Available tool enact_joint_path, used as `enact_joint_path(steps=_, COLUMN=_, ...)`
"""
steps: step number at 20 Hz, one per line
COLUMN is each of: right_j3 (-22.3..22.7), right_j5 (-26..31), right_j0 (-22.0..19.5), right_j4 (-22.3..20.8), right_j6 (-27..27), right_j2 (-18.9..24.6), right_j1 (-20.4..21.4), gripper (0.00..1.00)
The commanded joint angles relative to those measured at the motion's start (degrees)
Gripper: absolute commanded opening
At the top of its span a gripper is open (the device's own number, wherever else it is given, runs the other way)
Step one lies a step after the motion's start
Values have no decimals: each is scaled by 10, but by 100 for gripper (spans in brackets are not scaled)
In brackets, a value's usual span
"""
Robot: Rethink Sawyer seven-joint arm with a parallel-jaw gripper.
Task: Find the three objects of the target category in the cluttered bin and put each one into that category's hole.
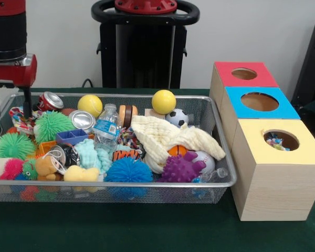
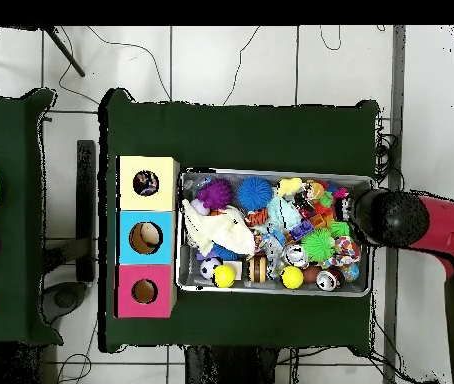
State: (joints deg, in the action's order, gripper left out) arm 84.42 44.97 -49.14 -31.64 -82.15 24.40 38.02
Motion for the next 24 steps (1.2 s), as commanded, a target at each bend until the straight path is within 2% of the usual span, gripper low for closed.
enact_joint_path(steps=1, right_j3=12, right_j5=101, right_j0=-41, right_j4=-32, right_j6=276, right_j2=67, right_j1=5, gripper=100)
enact_joint_path(steps=8, right_j3=58, right_j5=72, right_j0=-69, right_j4=-42, right_j6=257, right_j2=72, right_j1=27, gripper=100)
enact_joint_path(steps=24, right_j3=95, right_j5=33, right_j0=-98, right_j4=-45, right_j6=236, right_j2=80, right_j1=15, gripper=100)
